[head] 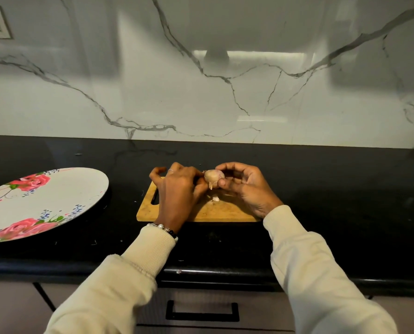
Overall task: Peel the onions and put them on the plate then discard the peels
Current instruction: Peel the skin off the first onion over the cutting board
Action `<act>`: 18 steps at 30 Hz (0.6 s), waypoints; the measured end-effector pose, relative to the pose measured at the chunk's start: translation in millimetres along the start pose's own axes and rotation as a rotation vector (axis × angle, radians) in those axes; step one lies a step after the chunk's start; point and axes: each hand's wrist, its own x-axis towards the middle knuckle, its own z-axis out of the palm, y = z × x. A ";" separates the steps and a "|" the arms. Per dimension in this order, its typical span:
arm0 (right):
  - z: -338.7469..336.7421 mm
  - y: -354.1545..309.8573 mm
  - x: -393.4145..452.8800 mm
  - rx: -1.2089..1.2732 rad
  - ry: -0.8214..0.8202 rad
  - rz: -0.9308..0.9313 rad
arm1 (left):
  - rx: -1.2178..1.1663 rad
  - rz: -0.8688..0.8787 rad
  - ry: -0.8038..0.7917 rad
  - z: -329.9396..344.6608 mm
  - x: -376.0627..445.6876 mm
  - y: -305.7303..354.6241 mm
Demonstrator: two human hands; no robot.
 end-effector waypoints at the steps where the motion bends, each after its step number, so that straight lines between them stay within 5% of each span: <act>1: 0.0 0.3 0.1 0.002 -0.002 -0.001 | 0.019 0.001 -0.003 0.7 0.4 -0.5; 18: -4.9 -5.5 6.1 0.200 0.161 0.022 | -0.131 -0.095 0.002 -2.8 1.0 -2.4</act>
